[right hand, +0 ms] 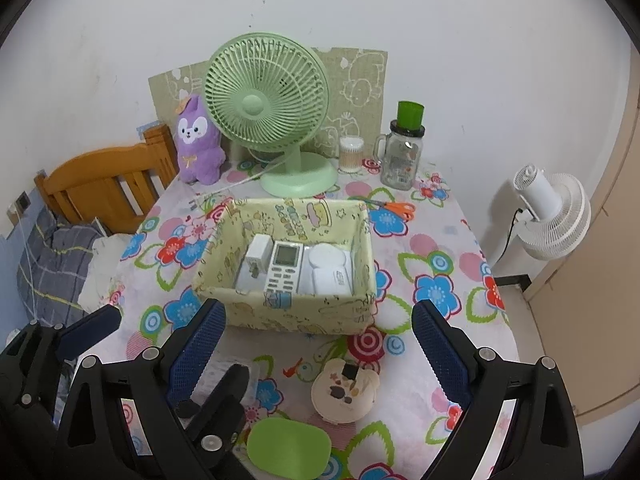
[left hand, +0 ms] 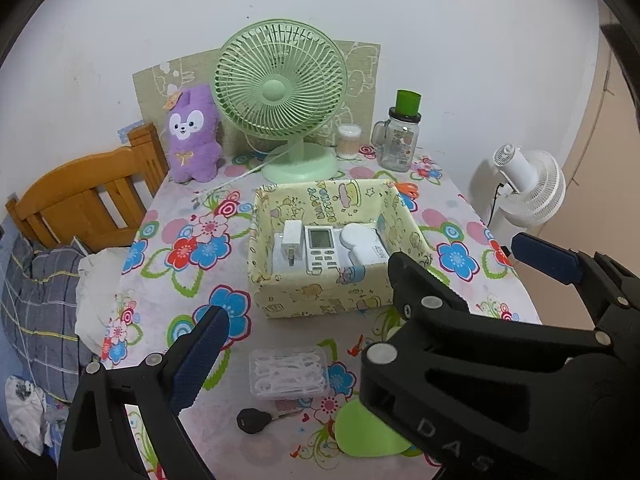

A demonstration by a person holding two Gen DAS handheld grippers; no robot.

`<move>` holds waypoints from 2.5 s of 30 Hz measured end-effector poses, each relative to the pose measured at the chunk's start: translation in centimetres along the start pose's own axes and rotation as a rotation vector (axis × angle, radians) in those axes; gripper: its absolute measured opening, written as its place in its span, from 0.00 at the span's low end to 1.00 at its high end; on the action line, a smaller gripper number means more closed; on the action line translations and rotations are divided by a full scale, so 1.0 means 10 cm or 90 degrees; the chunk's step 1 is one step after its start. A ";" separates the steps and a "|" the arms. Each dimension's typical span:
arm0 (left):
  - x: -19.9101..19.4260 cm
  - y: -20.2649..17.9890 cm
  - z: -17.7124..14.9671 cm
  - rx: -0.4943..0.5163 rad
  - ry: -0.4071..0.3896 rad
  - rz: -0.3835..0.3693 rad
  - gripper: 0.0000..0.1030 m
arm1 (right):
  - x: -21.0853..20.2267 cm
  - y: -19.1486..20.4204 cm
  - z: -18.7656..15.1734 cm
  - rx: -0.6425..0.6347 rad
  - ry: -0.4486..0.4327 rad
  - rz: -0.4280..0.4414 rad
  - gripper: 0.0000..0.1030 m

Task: Organize rigid objects
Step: 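Lift both open grippers up and away from the box, then lower left tool to black car key while right tool lowers to hedgehog container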

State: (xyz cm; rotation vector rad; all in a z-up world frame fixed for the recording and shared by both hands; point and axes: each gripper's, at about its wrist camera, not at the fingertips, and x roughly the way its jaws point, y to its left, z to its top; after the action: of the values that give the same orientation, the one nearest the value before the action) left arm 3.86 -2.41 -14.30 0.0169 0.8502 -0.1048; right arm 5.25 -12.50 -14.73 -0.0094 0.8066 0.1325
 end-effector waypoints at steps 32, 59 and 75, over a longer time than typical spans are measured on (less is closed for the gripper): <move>0.61 0.29 -0.73 0.018 0.080 0.004 0.95 | 0.64 -0.01 -0.81 0.022 0.056 -0.030 0.93; 1.01 0.55 -1.18 -0.019 0.136 0.029 0.94 | 1.03 0.17 -1.24 -0.005 0.112 -0.037 0.93; 1.02 0.54 -1.24 -0.007 0.145 0.021 0.56 | 1.21 0.15 -1.29 0.007 0.142 -0.077 0.93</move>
State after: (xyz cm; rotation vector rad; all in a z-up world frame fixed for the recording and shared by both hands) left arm 1.81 2.81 -30.28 0.0326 1.0778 -0.0672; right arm 4.08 -10.42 -32.34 -0.0628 1.0270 0.0128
